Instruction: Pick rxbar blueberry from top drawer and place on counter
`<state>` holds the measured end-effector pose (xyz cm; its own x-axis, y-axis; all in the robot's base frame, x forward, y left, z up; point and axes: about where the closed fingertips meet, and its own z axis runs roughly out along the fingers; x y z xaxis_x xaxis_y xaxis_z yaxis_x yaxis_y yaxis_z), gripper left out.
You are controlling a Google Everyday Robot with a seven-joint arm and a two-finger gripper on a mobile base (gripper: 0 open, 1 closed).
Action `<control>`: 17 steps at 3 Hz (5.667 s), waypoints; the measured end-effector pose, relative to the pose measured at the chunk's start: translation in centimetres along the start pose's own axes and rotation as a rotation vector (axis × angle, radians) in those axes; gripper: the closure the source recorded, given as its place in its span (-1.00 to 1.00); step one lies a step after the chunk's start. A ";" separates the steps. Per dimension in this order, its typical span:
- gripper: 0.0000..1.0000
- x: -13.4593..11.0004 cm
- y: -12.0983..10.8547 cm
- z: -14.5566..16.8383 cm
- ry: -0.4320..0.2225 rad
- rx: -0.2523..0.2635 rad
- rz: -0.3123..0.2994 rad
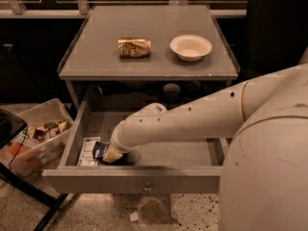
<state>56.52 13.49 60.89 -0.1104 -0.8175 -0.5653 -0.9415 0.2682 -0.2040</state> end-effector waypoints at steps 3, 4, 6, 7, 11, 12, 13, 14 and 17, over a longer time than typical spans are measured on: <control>1.00 -2.9 -6.2 -11.7 -0.065 0.257 -0.098; 1.00 -5.4 -7.6 -13.6 -0.102 0.277 -0.139; 1.00 -8.5 -12.5 -16.7 -0.126 0.198 -0.181; 1.00 -10.7 -16.1 -18.4 -0.118 0.176 -0.270; 1.00 -10.5 -27.9 -16.9 -0.012 0.011 -0.236; 1.00 -9.7 -27.3 -17.1 -0.014 -0.068 -0.230; 0.67 -9.4 -26.5 -17.8 -0.011 -0.106 -0.226; -0.26 -9.1 -25.9 -18.5 -0.008 -0.137 -0.221; -1.00 -7.5 -26.2 -21.3 -0.002 0.097 -0.061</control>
Offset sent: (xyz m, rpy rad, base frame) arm 0.0238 -0.0644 0.1353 0.0016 -0.3172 -0.0819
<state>75.26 1.72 87.49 -0.0532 -0.8325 -0.5514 -0.9110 0.2666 -0.3146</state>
